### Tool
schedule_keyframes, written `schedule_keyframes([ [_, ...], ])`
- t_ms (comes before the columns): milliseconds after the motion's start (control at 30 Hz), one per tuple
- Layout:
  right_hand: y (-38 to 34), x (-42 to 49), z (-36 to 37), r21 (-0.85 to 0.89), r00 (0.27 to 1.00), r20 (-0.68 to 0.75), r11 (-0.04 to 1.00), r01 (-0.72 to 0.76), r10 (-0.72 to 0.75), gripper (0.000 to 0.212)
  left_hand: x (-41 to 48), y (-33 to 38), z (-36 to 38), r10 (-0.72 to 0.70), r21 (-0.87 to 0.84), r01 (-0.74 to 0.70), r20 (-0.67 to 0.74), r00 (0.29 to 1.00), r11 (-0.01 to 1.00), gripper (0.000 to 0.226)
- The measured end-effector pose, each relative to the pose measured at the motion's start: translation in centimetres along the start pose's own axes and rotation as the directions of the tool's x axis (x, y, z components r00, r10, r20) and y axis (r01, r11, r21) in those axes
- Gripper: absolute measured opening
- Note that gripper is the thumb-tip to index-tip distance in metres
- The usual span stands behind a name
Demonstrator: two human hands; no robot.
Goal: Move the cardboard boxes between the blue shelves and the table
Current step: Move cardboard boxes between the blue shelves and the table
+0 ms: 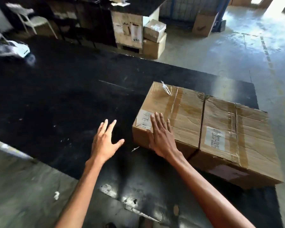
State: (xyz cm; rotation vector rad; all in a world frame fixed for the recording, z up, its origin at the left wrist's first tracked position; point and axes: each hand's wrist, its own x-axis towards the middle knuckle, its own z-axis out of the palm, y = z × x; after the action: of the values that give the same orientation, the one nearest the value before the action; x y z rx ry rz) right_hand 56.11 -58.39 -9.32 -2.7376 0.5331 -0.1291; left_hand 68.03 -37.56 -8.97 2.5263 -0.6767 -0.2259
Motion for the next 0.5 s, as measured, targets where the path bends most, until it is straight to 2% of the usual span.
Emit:
schedule_keyframes([
  [133,-10.4,2.6,1.6,0.062,0.977,0.039,0.976,0.208,-0.211,0.065,-5.1,-6.1,-6.7,-0.140,0.097,0.156,-0.155,0.978,0.983,0.086],
  [233,-18.6,2.8,3.0,0.101,0.919,0.087,0.921,0.376,-0.385,0.064,-10.2,-10.8,-12.0,-0.264,0.092,0.302,-0.292,0.919,0.949,0.083],
  [367,-29.9,1.1,4.9,0.119,0.802,0.136,0.814,0.569,-0.581,0.063,-18.6,-16.0,-18.0,-0.405,0.012,0.459,-0.452,0.795,0.889,0.079],
  [500,-40.7,-2.9,5.9,0.172,0.642,0.154,0.660,0.731,-0.751,0.062,-27.8,-19.8,-22.1,-0.507,-0.023,0.611,-0.584,0.634,0.791,0.079],
])
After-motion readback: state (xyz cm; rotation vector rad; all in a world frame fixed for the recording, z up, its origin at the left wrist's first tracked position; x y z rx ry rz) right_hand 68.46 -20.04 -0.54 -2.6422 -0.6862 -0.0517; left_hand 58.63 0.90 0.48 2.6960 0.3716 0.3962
